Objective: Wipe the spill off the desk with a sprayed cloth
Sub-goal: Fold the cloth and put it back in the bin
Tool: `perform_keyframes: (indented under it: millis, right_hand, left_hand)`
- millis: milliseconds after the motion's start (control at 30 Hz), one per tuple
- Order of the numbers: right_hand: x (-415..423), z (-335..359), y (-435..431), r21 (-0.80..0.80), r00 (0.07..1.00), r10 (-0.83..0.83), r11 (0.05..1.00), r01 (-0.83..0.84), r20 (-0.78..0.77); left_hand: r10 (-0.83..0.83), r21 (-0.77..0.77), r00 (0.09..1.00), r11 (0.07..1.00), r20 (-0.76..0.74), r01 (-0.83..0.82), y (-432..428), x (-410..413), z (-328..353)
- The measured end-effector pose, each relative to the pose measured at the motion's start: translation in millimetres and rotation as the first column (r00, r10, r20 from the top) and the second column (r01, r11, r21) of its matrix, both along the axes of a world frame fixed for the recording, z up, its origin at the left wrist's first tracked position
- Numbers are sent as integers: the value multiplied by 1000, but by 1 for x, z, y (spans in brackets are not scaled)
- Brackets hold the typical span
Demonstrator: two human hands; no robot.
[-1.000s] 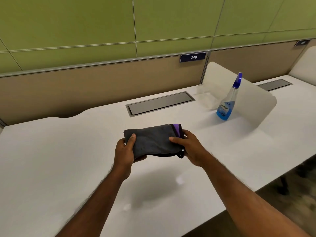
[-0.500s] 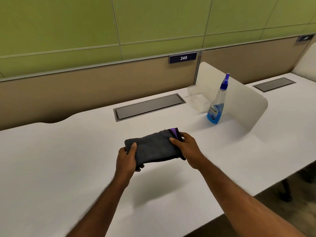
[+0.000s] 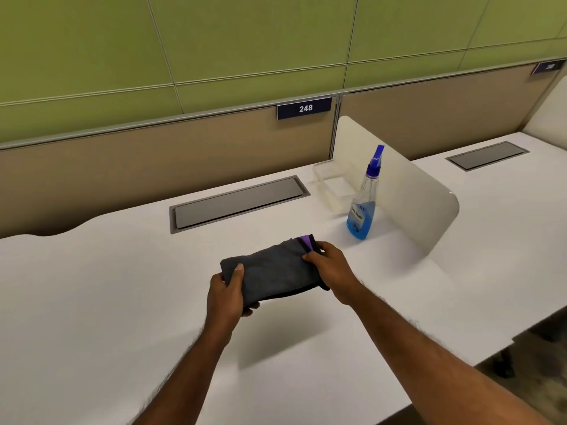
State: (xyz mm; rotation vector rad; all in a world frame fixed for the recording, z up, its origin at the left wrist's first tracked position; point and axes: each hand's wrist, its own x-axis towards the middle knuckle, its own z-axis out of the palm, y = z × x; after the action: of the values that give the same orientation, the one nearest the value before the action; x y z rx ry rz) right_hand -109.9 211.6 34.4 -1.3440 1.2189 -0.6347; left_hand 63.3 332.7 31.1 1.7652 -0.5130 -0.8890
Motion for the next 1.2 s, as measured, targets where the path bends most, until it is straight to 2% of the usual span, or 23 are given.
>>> perform_keyframes:
  millis: [133,267,400,567,733,967,1067,1200]
  right_hand:
    - [2,0,-23,-61,995,14,998,-20,-101]
    - [5,8,-45,-112,983,3,993,-25,-186]
    - [6,21,-72,-148,978,-6,989,-26,-210]
    - [5,43,-116,-185,988,-36,983,8,-150]
    - [2,79,-176,-194,999,3,981,-10,-35]
    - [-14,154,-276,-287,987,158,947,-142,33]
    - [-25,170,-315,-253,980,197,950,-184,29]
    - [-39,155,-361,-166,975,221,961,-223,-29]
  left_hand:
    - [-23,12,1000,1000,6,23,-29,9,-3]
    - [-57,14,990,998,127,55,-58,14,-2]
    - [-63,-34,985,997,160,70,-91,17,9]
    - [-30,-100,989,994,142,44,-136,18,28]
    - [19,-164,992,986,127,2,-192,23,64]
    - [74,-301,997,951,1,-70,-285,10,118]
    - [81,-318,997,945,8,-75,-323,-1,131]
    - [32,-252,999,967,-28,-38,-366,-16,123]
